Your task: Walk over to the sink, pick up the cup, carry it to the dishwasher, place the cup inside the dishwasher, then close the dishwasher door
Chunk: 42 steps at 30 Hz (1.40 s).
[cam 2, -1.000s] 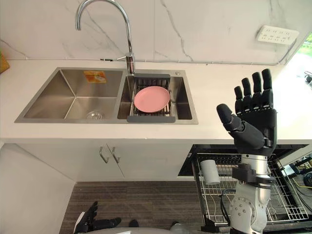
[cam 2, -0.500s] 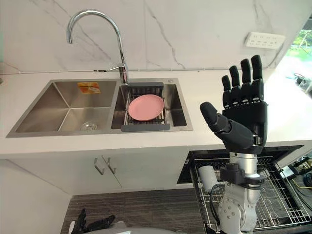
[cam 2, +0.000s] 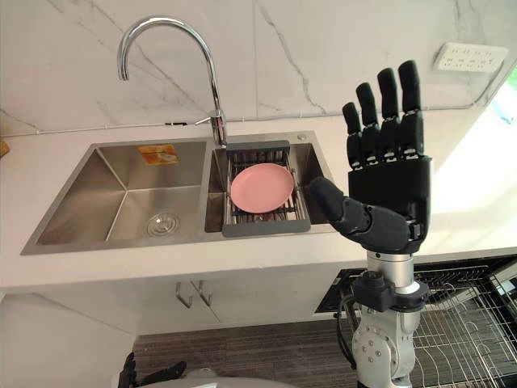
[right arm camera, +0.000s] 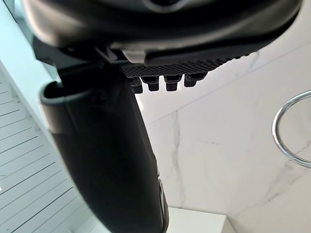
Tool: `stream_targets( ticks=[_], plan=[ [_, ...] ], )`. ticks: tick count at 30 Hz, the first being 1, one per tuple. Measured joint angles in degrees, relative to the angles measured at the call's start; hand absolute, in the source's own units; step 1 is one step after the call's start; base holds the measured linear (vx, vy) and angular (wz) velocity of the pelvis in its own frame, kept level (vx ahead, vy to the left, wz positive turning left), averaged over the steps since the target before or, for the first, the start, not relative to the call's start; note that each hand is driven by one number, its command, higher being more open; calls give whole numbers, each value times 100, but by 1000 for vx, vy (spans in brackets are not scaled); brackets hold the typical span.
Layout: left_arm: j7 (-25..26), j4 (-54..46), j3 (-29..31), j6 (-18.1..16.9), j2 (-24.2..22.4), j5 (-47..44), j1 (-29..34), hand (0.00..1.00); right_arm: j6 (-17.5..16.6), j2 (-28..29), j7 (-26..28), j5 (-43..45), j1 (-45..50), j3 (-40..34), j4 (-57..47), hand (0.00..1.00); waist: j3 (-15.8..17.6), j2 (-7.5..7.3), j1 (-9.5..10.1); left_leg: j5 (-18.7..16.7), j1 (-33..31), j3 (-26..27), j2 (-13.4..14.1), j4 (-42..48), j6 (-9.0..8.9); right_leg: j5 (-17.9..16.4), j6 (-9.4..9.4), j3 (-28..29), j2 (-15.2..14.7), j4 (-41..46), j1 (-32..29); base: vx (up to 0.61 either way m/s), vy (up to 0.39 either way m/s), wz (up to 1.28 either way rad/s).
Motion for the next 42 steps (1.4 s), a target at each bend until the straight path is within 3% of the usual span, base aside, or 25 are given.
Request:
stream_targets(
  ticks=[1,2,3,4,6,7,8,9,10,11,13,23,24,25,31,38,42],
  plan=[
    [-21,3,-39,4,78,0,-2,100,29,11,50,1,-51,43,110,100,41,-76,-41,1,120,-15,-44,-65,10,-7,13,23,-108,692,-292,136,100,8],
    [-41,64,-150,29,243,2,-15,100,75,9,163,3,-144,125,369,100,80,-177,-144,25,350,-37,-136,-191,48,-70,-93,-59,-274,1546,-647,185,54,23],
    [-40,163,-245,76,339,4,-55,100,120,-3,258,1,-219,201,586,100,23,-236,-173,67,533,-37,-146,-271,106,-129,-190,-357,-330,1538,-776,210,44,24],
    [-40,197,-278,106,379,9,-72,100,121,-2,300,4,-246,252,655,100,-4,-260,-174,70,573,-41,-131,-261,103,-119,-224,-564,-318,1282,-800,249,12,15],
    [-35,213,-283,177,498,18,-193,100,125,-15,492,10,-407,468,780,100,-142,-474,-136,44,500,-98,-195,-18,15,294,-609,-1042,37,-710,-681,312,-52,3],
    [-32,249,-284,216,488,19,-230,100,124,-61,536,10,-434,477,810,100,-183,-437,-119,15,498,-143,-168,21,-35,311,-585,-1096,133,-1086,-427,334,-57,-10],
    [-29,245,-284,254,424,28,-242,100,122,-156,589,13,-478,477,911,100,-194,-294,-98,-10,390,-308,0,324,-82,689,-677,-1169,387,-1866,-37,272,-25,-13],
    [-45,198,-265,241,491,126,-248,100,99,-129,583,61,-524,475,1038,100,-130,-447,-42,-145,235,-629,-35,358,-202,913,-574,-1158,400,-2458,289,204,-11,-13],
    [-37,200,-278,246,494,140,-279,100,88,-152,569,70,-572,432,1072,100,-157,-371,-49,-2,296,-837,-79,-184,-275,1003,-531,-1173,452,-2680,413,117,8,-13],
    [-29,200,-302,278,419,195,-314,100,44,-201,531,87,-648,306,1152,100,-171,-357,-59,426,516,-870,-121,-634,-71,1180,-476,-1163,546,-3126,675,93,24,-4],
    [81,220,-271,371,439,190,-298,100,42,-221,486,189,-742,296,1148,100,-186,-399,-53,442,555,-879,-188,-677,-86,1298,-465,-1168,565,-3444,842,107,49,-4],
    [405,238,-257,414,378,216,-265,100,50,-219,27,158,-1005,295,1136,100,-165,-386,32,440,629,-867,-210,-727,-84,1303,-468,-1086,552,-3445,843,34,13,-3],
    [435,236,-217,377,347,216,-275,100,49,-209,-72,101,-984,274,1098,100,-151,-365,30,439,648,-868,-203,-816,-83,1302,-468,-1090,567,-3445,826,-34,-13,0],
    [451,263,-156,175,212,225,-270,100,41,-64,-398,-51,-520,-171,880,100,-184,-178,-30,486,584,-728,-110,-946,-99,1310,-472,-951,661,-3471,641,0,0,0],
    [415,270,-154,178,219,213,-272,100,41,-64,-397,-53,-508,-171,880,100,-190,-185,-32,486,567,-727,-108,-940,-99,1312,-472,-950,660,-3470,625,0,0,0],
    [-374,839,-38,411,377,-405,-531,100,70,-276,-379,-506,-435,-310,956,100,-233,-233,-33,485,419,-653,-74,-874,-103,1348,-498,-918,678,-3473,455,-6,-9,-4],
    [-802,1116,198,813,440,-923,-591,100,194,-861,-479,-2003,-447,-532,923,100,-229,-265,-80,475,484,-592,-32,-858,-122,1360,-513,-889,719,-3476,495,-40,-28,-7]
  ],
)
